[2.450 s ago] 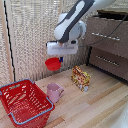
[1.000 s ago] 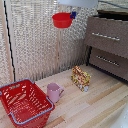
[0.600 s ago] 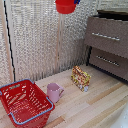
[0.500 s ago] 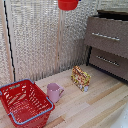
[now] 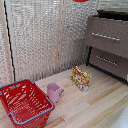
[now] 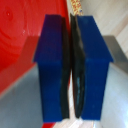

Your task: Transport the gripper mindfully toward the orange-red bowl and clasp it to elevate with ease. Ensure your robot's arm aligns efficiently with the top drawer's opening. Carefully slide the orange-red bowl into the designated spot with precision. After confirmation, withdraw the gripper gently. Close the drawer smoothly by transitioning the gripper to its handle.

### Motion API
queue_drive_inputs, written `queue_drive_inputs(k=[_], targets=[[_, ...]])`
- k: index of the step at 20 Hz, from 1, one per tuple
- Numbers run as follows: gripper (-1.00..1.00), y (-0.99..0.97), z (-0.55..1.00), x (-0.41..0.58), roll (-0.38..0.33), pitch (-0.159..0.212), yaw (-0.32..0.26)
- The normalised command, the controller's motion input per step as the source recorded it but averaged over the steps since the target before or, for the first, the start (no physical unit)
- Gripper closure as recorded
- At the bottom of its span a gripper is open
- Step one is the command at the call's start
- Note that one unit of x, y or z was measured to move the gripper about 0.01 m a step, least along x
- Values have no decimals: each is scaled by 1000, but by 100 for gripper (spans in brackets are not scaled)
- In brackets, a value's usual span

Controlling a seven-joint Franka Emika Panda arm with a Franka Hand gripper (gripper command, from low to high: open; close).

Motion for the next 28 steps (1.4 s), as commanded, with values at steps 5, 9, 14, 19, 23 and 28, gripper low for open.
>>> queue_drive_inputs(k=[5,9,14,19,23,28], targets=[[100,-718,266,-7,55,68,-130],[100,-809,195,0,59,0,-97],[100,-863,190,0,68,-2,-69],[100,-978,147,0,84,-3,-10],[100,-874,112,0,58,0,-21],[100,-517,21,-38,21,0,-3]])
